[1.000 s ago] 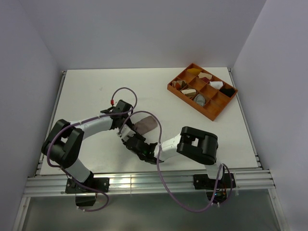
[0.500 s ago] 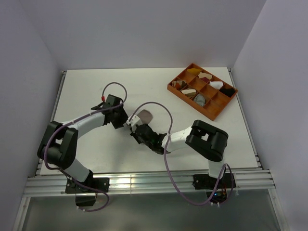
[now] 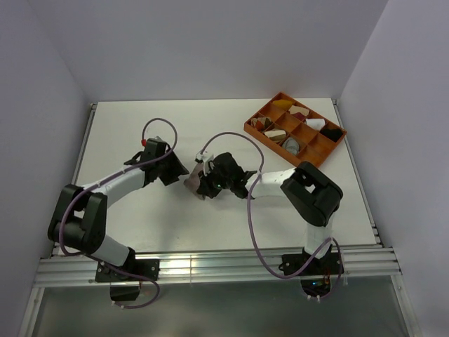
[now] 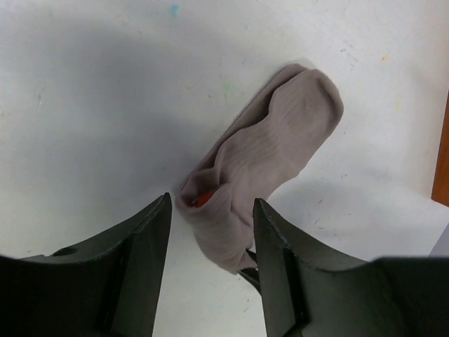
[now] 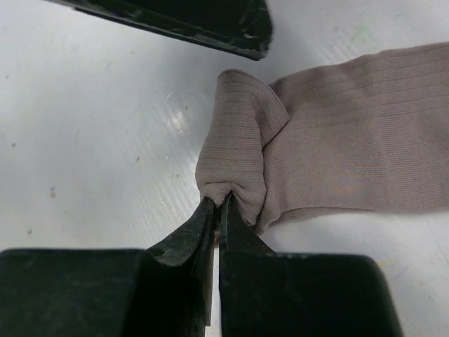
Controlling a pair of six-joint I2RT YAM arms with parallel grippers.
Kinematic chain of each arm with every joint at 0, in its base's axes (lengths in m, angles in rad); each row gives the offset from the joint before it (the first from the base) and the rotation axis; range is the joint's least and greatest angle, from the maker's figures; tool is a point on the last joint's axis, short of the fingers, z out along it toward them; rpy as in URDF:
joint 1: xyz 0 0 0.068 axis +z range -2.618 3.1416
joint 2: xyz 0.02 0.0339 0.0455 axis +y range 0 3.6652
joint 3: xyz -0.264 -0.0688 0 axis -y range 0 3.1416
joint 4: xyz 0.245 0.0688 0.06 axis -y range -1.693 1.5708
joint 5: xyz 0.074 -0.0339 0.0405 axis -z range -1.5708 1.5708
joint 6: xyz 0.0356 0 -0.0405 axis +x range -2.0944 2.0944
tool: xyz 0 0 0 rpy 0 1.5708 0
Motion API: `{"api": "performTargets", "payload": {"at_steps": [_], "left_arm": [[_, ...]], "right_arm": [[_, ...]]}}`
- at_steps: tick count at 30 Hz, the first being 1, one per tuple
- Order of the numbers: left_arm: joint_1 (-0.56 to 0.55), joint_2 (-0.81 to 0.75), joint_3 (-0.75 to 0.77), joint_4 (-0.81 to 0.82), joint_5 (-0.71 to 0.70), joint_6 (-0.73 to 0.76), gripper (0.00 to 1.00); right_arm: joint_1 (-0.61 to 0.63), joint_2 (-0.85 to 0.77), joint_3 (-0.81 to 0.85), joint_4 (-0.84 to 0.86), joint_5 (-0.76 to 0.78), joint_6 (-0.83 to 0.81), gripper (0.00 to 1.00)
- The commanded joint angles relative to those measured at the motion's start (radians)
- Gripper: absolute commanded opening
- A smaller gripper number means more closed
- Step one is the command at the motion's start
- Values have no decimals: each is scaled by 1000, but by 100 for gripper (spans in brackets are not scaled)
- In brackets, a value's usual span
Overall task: Roll the socks
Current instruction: Roll the sock at the center of the board.
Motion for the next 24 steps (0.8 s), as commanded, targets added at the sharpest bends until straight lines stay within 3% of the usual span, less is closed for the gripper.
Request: {"api": "performTargets", "payload": {"at_steps": [1,8,13,17,24], "left_arm": [[-2,52,42,67,42,51,54],[-2,223,201,21,107,137,46],[-3,322,238,18,139,155,34],[-6,351,240,25,145,161,21],[-12,366,235,55,145,178,16]], "right_arm": [[1,17,50,-161,-123,-35,0],[1,30,99,-229,-102,-100,0],[1,40,135,-276,-117,-152,0],[1,63,187,-324,-164,-176,0],[-15,108,273,-434,-289,-205,0]]}}
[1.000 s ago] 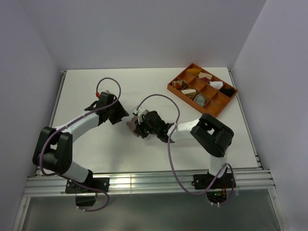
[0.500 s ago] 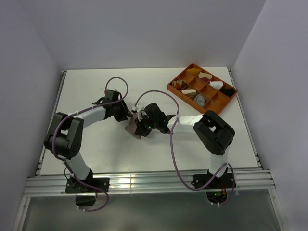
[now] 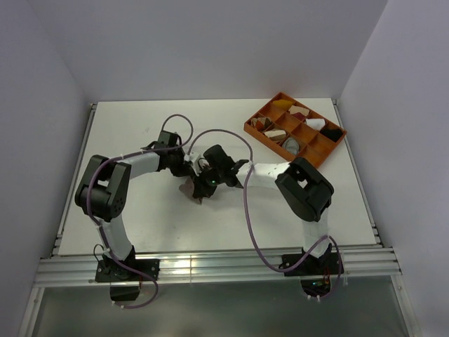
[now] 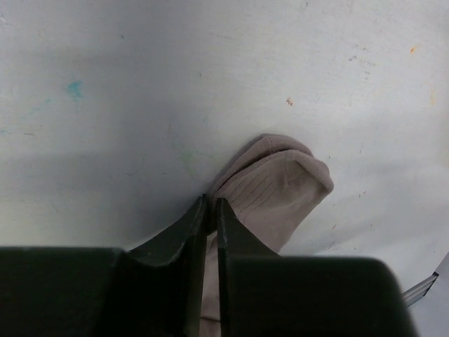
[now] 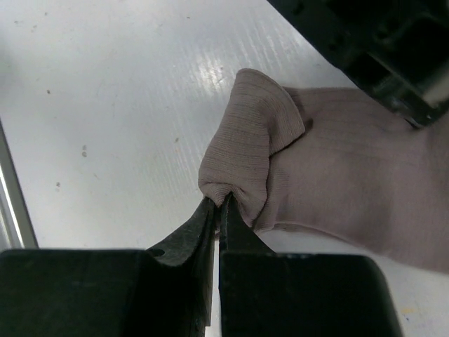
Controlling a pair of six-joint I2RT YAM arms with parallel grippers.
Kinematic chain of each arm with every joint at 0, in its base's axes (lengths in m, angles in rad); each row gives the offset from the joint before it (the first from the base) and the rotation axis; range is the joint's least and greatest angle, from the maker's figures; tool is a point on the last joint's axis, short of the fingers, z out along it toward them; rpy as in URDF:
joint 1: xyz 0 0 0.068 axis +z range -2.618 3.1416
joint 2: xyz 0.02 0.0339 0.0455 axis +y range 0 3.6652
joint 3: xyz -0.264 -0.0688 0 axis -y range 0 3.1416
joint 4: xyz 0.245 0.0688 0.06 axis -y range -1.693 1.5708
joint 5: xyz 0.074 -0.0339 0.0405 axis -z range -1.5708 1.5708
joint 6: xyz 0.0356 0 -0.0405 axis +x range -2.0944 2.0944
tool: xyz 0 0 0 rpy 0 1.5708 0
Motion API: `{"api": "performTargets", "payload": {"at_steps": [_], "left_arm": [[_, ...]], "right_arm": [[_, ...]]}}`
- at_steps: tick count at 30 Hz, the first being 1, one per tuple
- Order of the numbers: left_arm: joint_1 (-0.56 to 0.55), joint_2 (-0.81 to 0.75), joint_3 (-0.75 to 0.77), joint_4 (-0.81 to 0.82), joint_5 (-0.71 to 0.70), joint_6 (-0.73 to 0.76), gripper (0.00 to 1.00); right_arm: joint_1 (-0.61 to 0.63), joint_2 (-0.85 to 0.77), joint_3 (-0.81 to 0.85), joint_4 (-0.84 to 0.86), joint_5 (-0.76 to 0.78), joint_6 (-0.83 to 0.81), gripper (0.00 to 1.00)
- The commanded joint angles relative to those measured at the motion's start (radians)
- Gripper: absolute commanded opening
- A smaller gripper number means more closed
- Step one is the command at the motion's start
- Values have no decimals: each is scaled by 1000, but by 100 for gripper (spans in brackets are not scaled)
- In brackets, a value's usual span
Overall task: Roll the socks
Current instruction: Roll the sock at the center of the board.
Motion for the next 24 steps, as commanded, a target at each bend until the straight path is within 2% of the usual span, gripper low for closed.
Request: {"api": "performTargets", "payload": {"at_steps": [1,10,15,20,24], "left_arm": [[-14,18,16,21,6,34,13],[-35,3,11,2,-43,57,13],[-40,4,7,1,-60,56,13],[-48,6,10,-5,-72,63,13],[-49,-5,3,1,-80,65,14]], "right_arm": [[-10,31,59,-113,-100,-39,0],[-20,-3,150,-249,-24,-66,0],[-20,-40,131,-225,28,-36,0],[-33,-6,124,-210,-7,-2,0],[-56,60,119,-190,-123,27,0]]}}
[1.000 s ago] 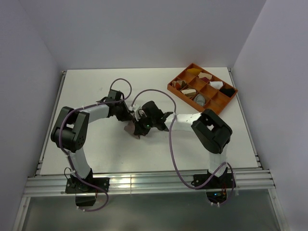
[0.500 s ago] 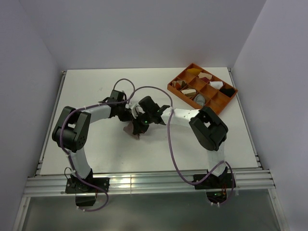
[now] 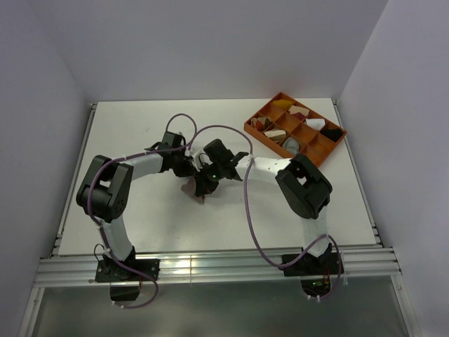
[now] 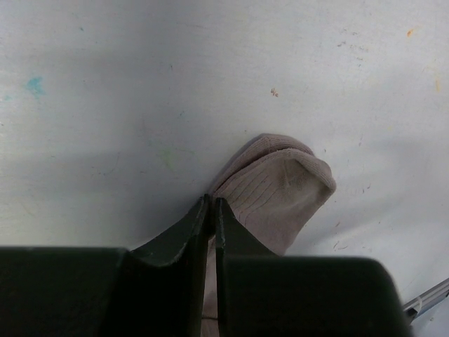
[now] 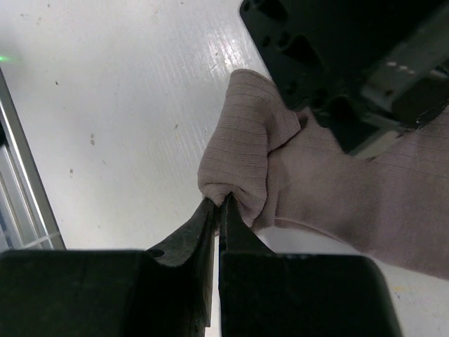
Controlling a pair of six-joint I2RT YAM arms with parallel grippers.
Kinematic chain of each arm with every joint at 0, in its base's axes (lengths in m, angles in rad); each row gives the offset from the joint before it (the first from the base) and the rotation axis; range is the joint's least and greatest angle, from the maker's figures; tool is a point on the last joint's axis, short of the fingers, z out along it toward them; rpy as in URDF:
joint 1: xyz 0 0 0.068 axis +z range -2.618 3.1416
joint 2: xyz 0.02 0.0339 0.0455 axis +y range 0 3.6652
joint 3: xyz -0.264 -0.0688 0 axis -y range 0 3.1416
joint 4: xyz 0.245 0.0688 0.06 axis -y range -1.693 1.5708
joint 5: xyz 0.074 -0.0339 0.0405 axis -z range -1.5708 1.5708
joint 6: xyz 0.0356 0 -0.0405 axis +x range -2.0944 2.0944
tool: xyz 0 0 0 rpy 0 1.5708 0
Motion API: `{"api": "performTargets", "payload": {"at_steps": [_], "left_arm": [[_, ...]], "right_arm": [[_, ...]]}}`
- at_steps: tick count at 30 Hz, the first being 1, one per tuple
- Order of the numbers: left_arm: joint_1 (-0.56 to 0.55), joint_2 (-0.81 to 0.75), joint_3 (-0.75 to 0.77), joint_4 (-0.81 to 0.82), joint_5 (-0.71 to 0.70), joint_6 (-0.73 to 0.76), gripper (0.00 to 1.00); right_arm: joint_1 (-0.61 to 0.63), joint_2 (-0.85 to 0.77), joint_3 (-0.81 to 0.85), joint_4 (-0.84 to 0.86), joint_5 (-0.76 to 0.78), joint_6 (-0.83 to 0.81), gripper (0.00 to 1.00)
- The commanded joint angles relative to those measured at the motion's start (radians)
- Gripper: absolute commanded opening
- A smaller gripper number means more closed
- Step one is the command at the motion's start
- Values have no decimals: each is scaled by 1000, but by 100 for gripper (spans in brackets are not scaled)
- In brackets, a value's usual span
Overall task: Roll the socks
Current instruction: Roll the sock at the center of the board.
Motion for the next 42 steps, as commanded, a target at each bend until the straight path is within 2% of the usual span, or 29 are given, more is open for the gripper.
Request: {"api": "performTargets", "payload": {"at_steps": [1,7,10,12,13,16,19,23,27,33,38,42], "left_arm": [[-10,-10,-1,-6,-49,33,14],[-10,-72,-14,20,-62,18,20],[-10,-106,-11,23,-71,17,27],[-7,-134,6,5,-97,17,36],[-7,-144,15,-13,-108,14,47],[4,-198,31,-38,-123,1,65],[12,-264,25,-61,-154,-34,75],[21,-425,-69,-69,-189,-130,74],[22,-580,-278,-46,-189,-267,69],[16,-761,-572,132,-161,-468,68],[2,-725,-615,223,-166,-508,67],[-15,-660,-636,302,-171,-542,66]], "right_arm": [[-32,43,-10,23,-117,53,0],[-91,103,-33,89,-238,133,0],[-111,123,-36,117,-273,179,0],[-121,137,-39,138,-287,219,0],[-126,140,-30,137,-292,225,0],[-129,159,10,96,-293,231,0],[-132,168,34,77,-301,248,0],[-144,189,59,85,-330,316,0],[-169,195,32,157,-344,415,0],[-177,215,-5,258,-342,553,0],[-177,237,-18,310,-349,624,0],[-177,246,13,266,-332,604,0]]}}
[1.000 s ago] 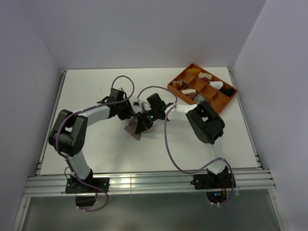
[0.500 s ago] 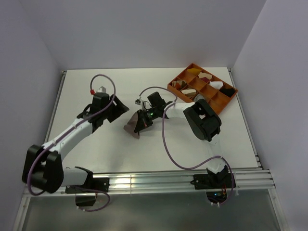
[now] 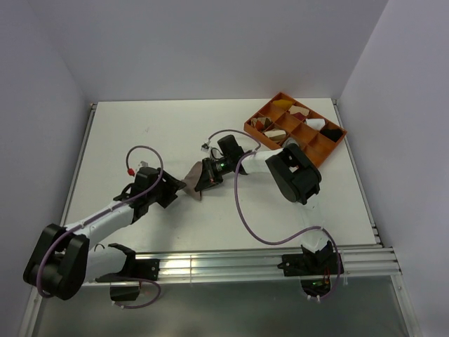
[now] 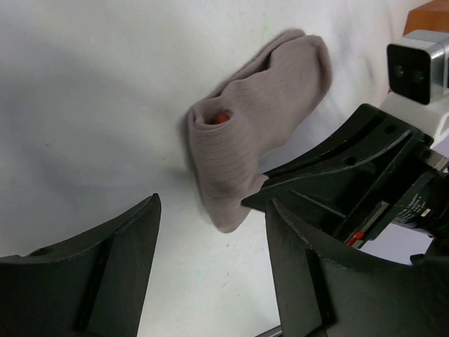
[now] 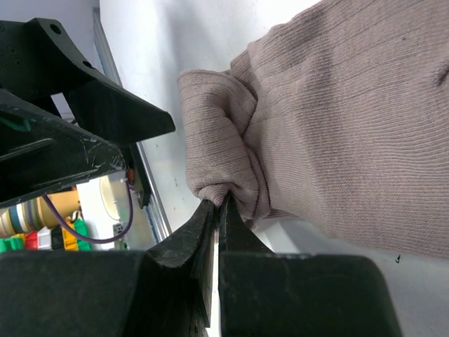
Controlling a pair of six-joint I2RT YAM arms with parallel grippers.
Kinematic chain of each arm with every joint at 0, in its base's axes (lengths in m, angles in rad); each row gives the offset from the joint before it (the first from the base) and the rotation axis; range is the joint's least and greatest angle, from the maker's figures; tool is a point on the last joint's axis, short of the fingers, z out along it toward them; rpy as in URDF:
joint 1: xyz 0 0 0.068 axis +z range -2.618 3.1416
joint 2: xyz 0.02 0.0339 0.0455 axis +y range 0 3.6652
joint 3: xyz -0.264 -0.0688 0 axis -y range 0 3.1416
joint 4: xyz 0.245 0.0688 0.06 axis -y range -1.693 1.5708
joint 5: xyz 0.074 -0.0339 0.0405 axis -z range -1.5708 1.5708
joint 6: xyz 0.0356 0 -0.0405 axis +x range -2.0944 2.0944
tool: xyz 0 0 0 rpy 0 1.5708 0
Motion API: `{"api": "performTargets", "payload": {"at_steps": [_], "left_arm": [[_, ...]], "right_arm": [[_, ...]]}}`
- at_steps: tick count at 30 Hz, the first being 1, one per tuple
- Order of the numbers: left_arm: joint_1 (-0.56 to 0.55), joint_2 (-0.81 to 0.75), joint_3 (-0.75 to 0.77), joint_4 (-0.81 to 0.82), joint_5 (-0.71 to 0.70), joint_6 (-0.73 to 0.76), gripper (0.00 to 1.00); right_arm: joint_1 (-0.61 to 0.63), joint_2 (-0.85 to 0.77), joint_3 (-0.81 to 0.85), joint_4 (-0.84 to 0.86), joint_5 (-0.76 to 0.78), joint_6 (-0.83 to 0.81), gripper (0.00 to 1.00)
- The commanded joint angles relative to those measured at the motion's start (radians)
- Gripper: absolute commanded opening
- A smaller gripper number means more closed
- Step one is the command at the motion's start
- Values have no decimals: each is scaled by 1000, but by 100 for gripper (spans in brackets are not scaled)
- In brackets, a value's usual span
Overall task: Roll the socks
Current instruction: Roll the sock at the center of the board.
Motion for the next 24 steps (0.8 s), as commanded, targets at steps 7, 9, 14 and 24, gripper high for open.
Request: {"api": "performTargets", "payload": {"at_steps": [7,9,14,24], "left_arm": [[-25,156,14,222,-24,-75,63],[-33,196,27,227,-59,-78,62],[-40,259,43,237,-77,-77,59],[-45,311,76,205,-88,-40,34]], "right_arm": [[-5,42,5,21,61,52,0],[-5,43,7,24,66,55,0],[-5,48,5,36,80,73,0],[-5,47,-4,55,93,85,0]]}}
